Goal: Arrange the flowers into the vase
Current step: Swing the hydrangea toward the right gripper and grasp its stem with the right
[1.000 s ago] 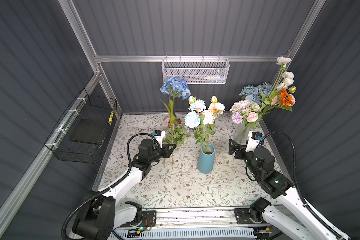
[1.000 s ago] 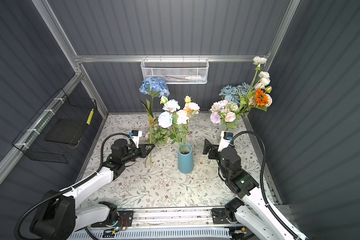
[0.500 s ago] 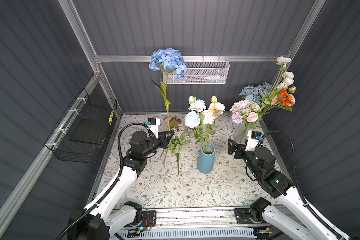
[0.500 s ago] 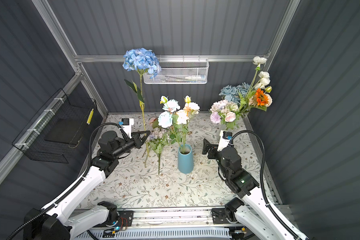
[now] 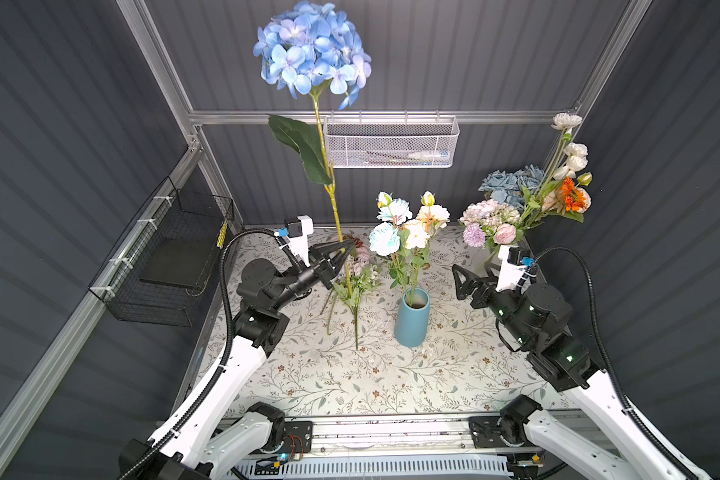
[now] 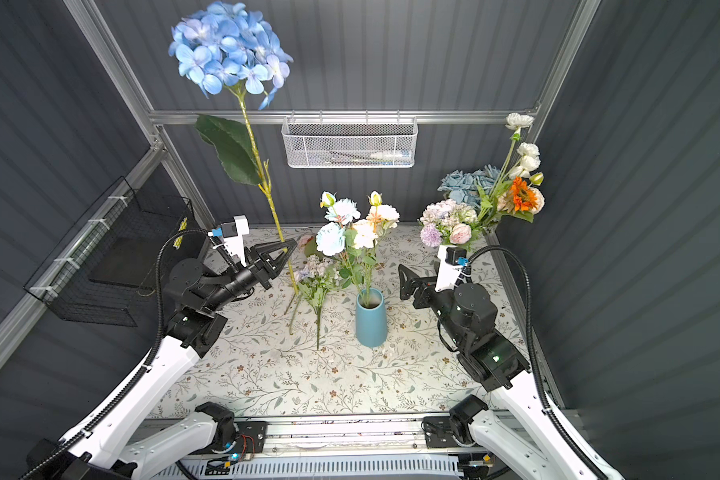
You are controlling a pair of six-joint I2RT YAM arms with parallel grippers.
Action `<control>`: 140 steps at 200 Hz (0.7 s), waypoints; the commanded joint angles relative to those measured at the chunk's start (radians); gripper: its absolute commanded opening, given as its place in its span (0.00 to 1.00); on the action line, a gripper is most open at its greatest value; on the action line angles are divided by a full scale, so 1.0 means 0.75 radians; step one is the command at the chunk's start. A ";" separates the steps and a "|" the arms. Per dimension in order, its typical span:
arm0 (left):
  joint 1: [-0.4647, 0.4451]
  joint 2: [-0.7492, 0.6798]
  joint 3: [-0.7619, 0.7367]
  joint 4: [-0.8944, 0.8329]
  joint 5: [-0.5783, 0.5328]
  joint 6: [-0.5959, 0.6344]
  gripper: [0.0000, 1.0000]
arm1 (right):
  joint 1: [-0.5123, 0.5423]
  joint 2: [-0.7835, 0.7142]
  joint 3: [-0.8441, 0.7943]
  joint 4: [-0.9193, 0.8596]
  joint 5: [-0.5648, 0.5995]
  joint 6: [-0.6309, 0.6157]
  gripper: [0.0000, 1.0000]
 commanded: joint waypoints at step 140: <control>-0.602 0.385 0.215 0.050 -0.149 0.367 0.00 | 0.031 -0.003 0.301 0.063 -0.607 0.036 0.80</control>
